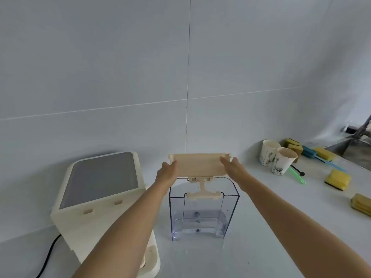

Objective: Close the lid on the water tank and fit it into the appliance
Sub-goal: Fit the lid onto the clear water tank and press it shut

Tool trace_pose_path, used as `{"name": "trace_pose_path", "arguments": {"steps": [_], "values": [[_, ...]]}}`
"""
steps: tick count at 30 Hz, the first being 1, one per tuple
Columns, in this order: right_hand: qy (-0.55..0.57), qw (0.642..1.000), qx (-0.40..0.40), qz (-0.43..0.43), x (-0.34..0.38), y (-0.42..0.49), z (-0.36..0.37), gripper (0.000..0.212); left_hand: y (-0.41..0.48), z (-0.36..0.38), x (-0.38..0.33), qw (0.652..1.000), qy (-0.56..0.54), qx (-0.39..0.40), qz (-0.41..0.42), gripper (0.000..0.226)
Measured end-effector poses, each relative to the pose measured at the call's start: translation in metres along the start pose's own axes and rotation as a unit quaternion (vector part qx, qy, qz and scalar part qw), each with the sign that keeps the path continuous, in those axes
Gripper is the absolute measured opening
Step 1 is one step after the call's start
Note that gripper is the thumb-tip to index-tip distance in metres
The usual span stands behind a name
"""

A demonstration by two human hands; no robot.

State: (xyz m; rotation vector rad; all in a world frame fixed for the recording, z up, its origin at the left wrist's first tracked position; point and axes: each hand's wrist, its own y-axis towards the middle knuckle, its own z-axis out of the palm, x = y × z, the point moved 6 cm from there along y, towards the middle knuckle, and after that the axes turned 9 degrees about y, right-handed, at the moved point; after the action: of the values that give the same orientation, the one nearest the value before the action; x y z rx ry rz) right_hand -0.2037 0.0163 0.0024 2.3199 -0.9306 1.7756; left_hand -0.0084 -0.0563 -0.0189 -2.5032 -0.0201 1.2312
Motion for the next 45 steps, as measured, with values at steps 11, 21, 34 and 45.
{"name": "trace_pose_path", "arguments": {"steps": [11,21,34,45], "values": [[0.048,0.998,-0.001,0.030,-0.006,0.015,0.001,0.054,0.003,0.001,-0.010,1.000,-0.010,0.011,0.004,0.048],[0.054,0.996,-0.034,-0.059,-0.008,-0.021,-0.012,0.046,-0.035,-0.007,-0.009,0.997,-0.050,-0.055,0.029,0.056],[-0.080,0.992,-0.031,-0.095,-0.052,-0.061,-0.005,0.059,-0.070,0.006,0.032,0.992,-0.085,-0.028,0.087,0.053],[-0.073,0.995,-0.019,-0.065,-0.081,-0.063,0.005,0.060,-0.079,0.017,0.055,0.995,-0.064,-0.012,0.081,0.051]]}}
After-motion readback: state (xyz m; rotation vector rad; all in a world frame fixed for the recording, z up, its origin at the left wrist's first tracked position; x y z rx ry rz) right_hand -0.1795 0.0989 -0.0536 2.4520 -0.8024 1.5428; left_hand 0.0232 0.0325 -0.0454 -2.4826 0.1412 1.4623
